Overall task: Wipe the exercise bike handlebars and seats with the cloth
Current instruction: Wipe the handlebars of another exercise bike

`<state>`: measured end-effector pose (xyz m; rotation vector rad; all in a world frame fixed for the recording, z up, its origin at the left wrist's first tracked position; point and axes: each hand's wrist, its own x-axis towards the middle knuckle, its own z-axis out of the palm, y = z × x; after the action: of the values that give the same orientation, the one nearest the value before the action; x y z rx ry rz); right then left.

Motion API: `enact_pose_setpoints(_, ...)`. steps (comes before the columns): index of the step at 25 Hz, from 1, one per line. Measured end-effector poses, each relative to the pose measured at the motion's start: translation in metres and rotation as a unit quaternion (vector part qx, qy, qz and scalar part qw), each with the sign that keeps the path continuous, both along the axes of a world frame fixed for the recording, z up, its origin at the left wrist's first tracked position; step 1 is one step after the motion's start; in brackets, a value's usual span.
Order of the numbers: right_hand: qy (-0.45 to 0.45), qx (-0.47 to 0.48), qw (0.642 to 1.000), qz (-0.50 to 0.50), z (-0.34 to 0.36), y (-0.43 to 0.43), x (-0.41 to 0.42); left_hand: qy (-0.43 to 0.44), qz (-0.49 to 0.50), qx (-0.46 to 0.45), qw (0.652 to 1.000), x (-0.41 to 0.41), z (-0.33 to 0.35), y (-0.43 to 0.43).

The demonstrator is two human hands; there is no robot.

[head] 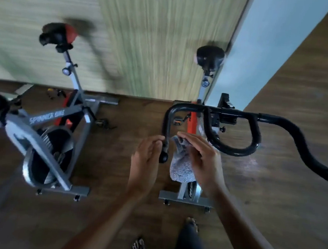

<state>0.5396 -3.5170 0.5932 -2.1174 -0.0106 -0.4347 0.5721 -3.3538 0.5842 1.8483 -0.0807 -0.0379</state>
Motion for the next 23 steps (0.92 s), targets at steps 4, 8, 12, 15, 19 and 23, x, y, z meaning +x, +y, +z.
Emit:
enact_pose_setpoints(4, -0.020, 0.103, 0.990, 0.095, -0.019, 0.009, 0.017, -0.036, 0.128, -0.019, 0.991, -0.015, -0.004, -0.019)
enact_pose_setpoints(8, -0.033, 0.212, 0.967, 0.139, -0.045, 0.015, 0.030, -0.059, 0.254, -0.070, 0.963, -0.030, -0.013, -0.039)
enact_pose_setpoints(12, -0.102, 0.243, 0.954, 0.144, -0.077, 0.024, 0.030, -0.086, 0.319, -0.077, 0.941, -0.044, -0.020, -0.053)
enact_pose_setpoints(15, -0.134, 0.228, 0.948, 0.179, -0.097, 0.035, 0.025, -0.113, 0.321, -0.056, 0.938, -0.048, -0.022, -0.063)
enact_pose_setpoints(19, -0.191, 0.190, 0.942, 0.201, -0.116, 0.038, 0.048, -0.154, 0.315, -0.024, 0.936, -0.048, -0.027, -0.071)
enact_pose_setpoints(23, -0.144, 0.195, 0.955, 0.172, -0.122, 0.033, 0.071, -0.153, 0.343, -0.022, 0.927, -0.047, -0.035, -0.076)
